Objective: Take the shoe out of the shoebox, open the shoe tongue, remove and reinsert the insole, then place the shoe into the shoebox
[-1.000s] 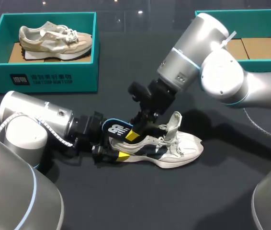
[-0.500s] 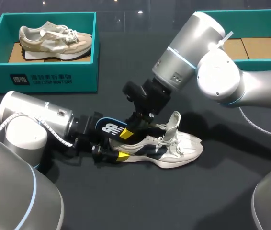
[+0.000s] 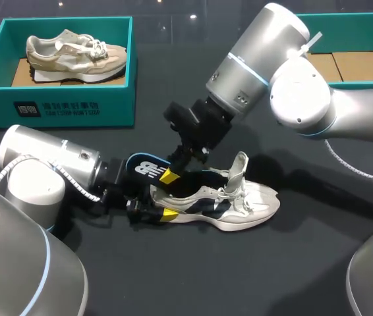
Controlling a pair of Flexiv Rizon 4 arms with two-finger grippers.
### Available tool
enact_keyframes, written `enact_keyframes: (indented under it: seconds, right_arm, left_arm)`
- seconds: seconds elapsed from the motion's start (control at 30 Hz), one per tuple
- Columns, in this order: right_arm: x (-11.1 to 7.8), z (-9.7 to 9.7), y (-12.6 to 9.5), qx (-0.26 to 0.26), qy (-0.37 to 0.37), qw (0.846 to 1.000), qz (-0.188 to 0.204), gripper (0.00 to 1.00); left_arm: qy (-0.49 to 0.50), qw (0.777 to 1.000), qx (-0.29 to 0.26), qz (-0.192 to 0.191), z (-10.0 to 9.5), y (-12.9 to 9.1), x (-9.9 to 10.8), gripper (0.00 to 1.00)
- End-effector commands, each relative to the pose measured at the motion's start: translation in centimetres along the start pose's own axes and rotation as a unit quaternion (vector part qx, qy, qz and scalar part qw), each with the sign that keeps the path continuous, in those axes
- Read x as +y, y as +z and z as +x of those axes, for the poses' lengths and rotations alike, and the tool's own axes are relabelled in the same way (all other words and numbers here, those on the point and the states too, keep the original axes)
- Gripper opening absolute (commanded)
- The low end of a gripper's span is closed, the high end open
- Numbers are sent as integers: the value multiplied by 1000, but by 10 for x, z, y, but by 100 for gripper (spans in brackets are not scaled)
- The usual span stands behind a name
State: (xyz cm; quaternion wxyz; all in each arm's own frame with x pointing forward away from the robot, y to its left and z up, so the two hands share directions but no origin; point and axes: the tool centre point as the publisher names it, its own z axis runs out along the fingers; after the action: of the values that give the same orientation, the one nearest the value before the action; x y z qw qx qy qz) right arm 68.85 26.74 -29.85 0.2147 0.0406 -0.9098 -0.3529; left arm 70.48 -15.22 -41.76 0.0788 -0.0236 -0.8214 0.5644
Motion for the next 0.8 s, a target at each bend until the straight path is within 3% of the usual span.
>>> enact_keyframes:
  seconds: [0.03, 0.13, 0.37, 0.47, 0.53, 0.8]
  right_arm:
    - [0, 1, 1, -1, 0, 1000, 1, 0]
    - [5, -2, 1, 0, -4, 1000, 1, 0]
    - [46, 5, -25, 2, -84, 996, 2, 0]
    - [62, 7, -39, 14, -113, 993, -33, 0]
    - [76, 9, -51, 15, -111, 991, -79, 0]
    - [76, 9, -51, 15, -111, 991, -79, 0]
  left_arm:
    - [0, 1000, 0, 0, 0, 1, 1, 0]
    - [0, 1000, 0, 0, 0, 1, 1, 0]
    - [0, 1000, 0, 0, 0, 1, 1, 0]
    - [0, 1000, 0, 0, 0, 1, 1, 0]
    - [0, 1000, 0, 0, 0, 1, 1, 0]
    - [0, 1000, 0, 0, 0, 1, 1, 0]
